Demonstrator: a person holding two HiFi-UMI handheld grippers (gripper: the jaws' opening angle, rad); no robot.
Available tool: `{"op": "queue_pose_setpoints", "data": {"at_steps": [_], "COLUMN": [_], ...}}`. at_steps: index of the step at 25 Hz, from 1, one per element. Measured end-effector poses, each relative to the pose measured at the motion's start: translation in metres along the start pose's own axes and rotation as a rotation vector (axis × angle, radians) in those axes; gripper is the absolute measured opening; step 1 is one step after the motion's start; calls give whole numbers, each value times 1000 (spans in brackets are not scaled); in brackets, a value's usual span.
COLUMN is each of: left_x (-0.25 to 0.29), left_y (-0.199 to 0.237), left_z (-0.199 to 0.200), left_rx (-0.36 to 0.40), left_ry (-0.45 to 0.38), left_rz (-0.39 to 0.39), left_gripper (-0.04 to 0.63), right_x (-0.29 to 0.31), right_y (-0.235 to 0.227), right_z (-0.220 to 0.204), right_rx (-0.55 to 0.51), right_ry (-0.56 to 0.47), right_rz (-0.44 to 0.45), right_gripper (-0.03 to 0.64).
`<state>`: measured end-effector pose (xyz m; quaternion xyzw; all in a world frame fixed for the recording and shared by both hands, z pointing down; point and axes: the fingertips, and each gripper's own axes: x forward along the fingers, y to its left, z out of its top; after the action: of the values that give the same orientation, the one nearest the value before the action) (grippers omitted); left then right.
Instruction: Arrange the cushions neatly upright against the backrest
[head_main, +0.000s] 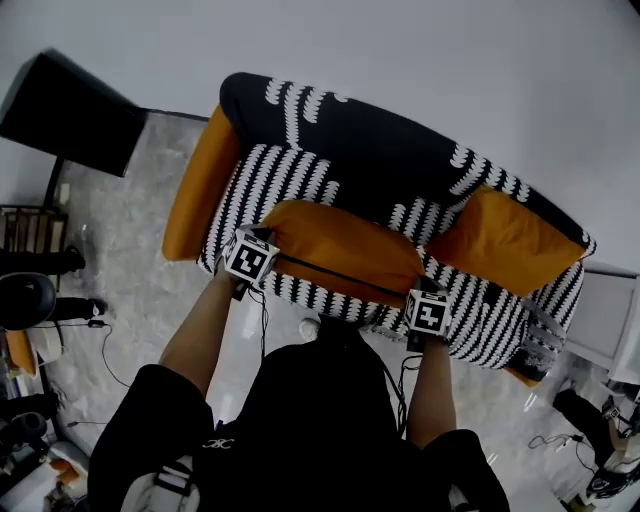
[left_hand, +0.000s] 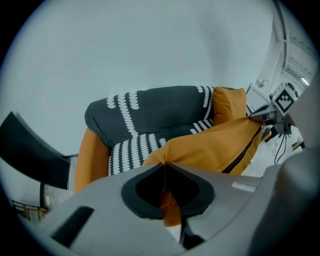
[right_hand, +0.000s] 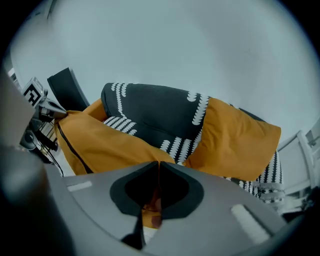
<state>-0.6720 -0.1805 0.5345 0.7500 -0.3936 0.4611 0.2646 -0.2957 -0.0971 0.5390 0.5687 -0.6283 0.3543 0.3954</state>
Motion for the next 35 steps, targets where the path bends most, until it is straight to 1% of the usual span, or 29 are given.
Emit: {"op": "queue_pose_setpoints", "data": {"at_steps": [5,11,15,18,20,22,24,26,28,31,34,35], "left_x": [18,46,66,84,97,101,102,99,94,86,69,62], "left_y": [24,44,60,70,78,84,85,84,85,85,77,72], "left_z": [60,130,177,202,218,233,243,247,247,244,243,243], "left_rx": [35,60,70,85,105,100,75,61,52,18,-25,-43], "left_ry": [1,0,-48,-59,-101,-159,-195,-221,-239,-260,-282,-288], "left_rz": [12,25,46,84,133,164,152,143,144,142,132,120], "left_gripper": [20,20,31,32,35,32,41,46,46,46,8,8], "right_x": [16,45,67,90,107,119,123,120,115,107,92,86], "right_y": [-19,-57,-78,-92,-97,-98,-102,-110,-114,-117,-110,-107], "right_z": [62,134,174,194,203,213,228,244,253,254,250,249], "right_rx": [-55,-83,-97,-93,-99,-117,-110,-73,-32,1,43,60], "right_ry": [-36,-69,-64,-36,-12,-2,-36,-91,-121,-151,-199,-218], "right_rz": [-21,-23,-29,-25,-28,-32,-37,-48,-48,-49,-33,-27], "right_gripper": [18,15,14,14,14,14,15,14,14,8,8,8]}}
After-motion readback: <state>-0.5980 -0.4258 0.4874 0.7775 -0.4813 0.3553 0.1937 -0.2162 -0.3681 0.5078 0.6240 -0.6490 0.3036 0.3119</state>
